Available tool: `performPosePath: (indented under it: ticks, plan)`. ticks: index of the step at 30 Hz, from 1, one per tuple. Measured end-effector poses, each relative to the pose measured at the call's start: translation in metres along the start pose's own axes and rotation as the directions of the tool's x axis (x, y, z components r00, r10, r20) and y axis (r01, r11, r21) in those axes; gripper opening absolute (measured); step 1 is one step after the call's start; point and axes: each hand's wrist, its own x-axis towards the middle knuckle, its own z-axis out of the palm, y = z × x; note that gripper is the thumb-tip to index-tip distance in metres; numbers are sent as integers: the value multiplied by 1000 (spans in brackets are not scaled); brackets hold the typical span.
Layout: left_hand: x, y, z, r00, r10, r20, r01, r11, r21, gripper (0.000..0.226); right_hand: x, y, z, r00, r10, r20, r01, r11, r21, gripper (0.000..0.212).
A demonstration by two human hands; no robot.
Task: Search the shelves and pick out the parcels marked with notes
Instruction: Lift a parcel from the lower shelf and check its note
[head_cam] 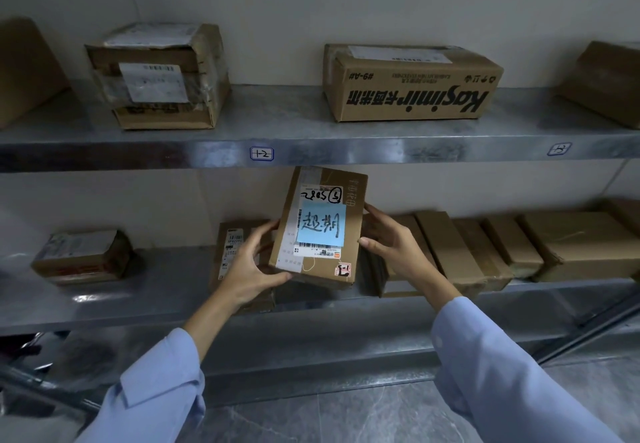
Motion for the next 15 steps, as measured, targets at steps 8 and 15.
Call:
performPosePath:
  ticks: [8,15]
  plan:
    - [-1,-5,3,999,27,-40,-26,1000,14,93,-12,-2,16,998,8,-61,-5,999,50,48]
    - [-4,-5,6,999,16,-41,-16,1000,-3,90,-23,-5,30,992,78,-100,-58,981,186,43]
